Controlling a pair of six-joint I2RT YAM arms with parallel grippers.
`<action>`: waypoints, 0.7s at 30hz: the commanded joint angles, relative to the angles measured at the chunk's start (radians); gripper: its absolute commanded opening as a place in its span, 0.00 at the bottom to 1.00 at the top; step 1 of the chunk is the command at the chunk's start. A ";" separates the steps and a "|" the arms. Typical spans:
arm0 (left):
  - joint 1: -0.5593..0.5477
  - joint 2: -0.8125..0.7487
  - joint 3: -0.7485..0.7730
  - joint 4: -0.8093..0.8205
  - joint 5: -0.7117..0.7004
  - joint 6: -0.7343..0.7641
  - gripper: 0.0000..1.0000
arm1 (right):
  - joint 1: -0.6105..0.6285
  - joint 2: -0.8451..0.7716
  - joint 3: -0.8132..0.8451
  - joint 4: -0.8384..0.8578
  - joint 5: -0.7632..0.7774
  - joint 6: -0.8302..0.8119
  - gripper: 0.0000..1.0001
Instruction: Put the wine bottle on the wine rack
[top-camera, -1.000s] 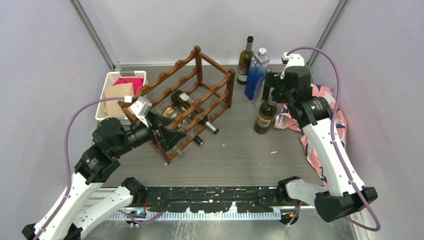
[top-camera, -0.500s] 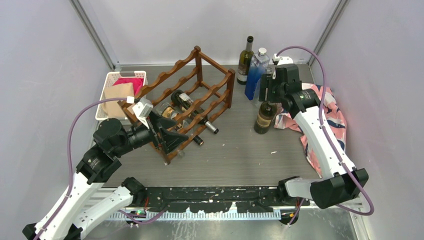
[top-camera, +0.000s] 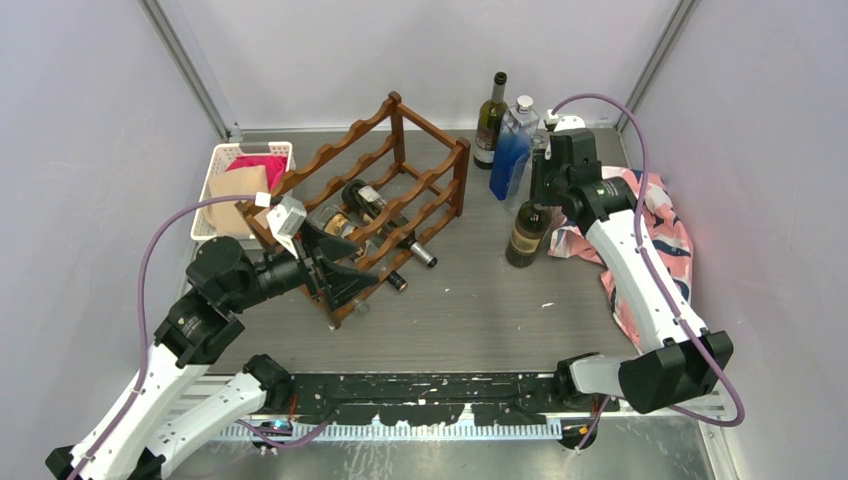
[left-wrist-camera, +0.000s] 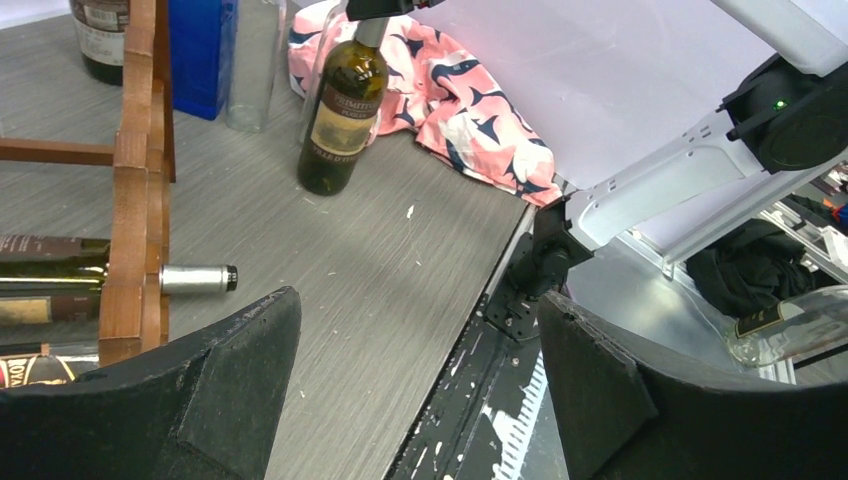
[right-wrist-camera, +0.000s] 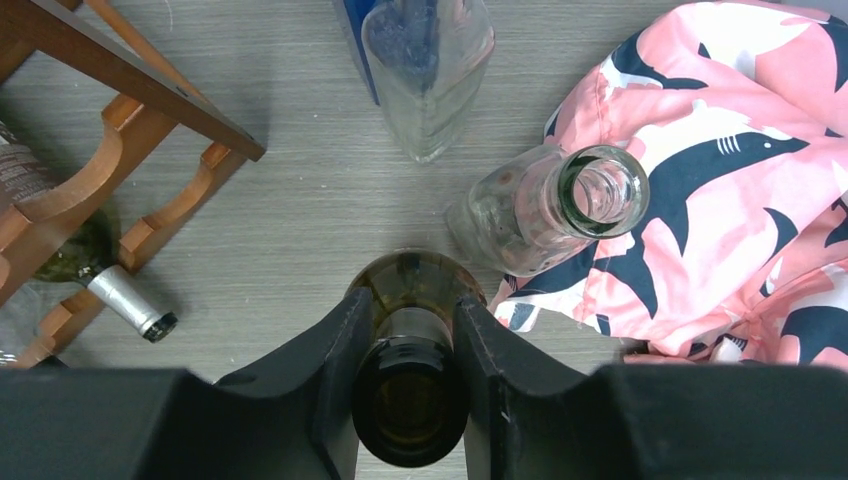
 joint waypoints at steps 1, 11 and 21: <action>0.004 0.002 -0.008 0.098 0.070 -0.026 0.87 | -0.004 -0.037 0.000 0.050 0.000 -0.007 0.23; -0.012 0.038 0.004 0.165 0.230 -0.099 0.83 | -0.006 -0.153 -0.041 0.055 -0.144 0.028 0.01; -0.351 0.164 0.060 0.119 0.036 0.051 0.82 | -0.011 -0.285 -0.087 0.048 -0.421 0.082 0.01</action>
